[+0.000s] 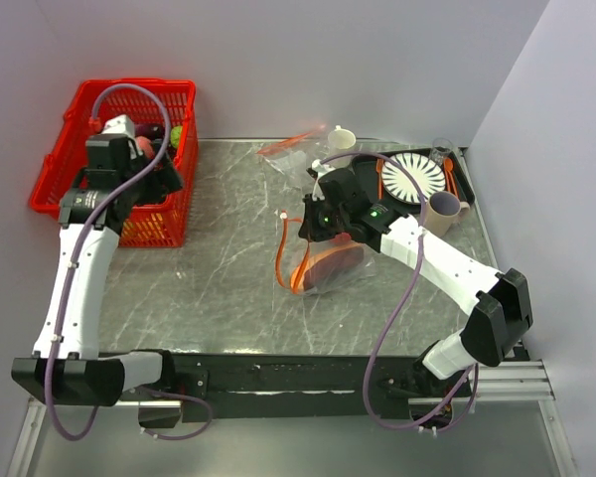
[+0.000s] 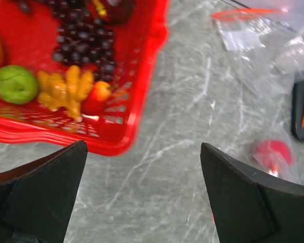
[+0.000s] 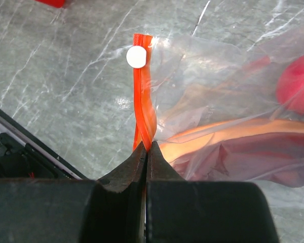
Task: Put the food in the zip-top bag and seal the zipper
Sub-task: Adjust the zipper food storage bag at the center of the board, then pick up the fake vegetable from the bin.
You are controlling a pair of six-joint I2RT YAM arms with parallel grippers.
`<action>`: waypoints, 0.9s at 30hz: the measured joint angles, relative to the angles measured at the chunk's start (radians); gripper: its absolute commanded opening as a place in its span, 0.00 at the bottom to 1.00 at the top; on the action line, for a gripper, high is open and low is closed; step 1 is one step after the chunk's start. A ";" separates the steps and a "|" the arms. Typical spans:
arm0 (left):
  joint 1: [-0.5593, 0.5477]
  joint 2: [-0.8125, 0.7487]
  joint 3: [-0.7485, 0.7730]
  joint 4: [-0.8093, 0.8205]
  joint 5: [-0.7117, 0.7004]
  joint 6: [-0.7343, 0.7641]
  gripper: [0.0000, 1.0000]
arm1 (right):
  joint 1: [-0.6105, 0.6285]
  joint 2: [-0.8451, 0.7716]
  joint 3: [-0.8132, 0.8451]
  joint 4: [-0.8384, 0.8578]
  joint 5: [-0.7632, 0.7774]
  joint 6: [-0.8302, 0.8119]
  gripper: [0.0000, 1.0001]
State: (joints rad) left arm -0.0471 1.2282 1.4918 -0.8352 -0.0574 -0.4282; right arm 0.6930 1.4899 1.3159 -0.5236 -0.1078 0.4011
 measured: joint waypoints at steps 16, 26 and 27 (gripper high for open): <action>0.269 0.243 0.124 0.055 0.159 0.013 0.99 | 0.000 -0.027 -0.068 0.016 -0.015 -0.029 0.00; 0.286 0.511 0.208 0.055 0.090 0.016 0.99 | 0.000 -0.060 -0.083 0.028 -0.040 -0.033 0.00; 0.286 0.529 0.203 0.056 0.090 0.016 0.99 | 0.000 -0.065 -0.088 0.032 -0.043 -0.033 0.00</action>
State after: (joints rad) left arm 0.2390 1.7573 1.6943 -0.7792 0.0330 -0.4122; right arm 0.6930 1.4250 1.2282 -0.4919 -0.1505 0.3683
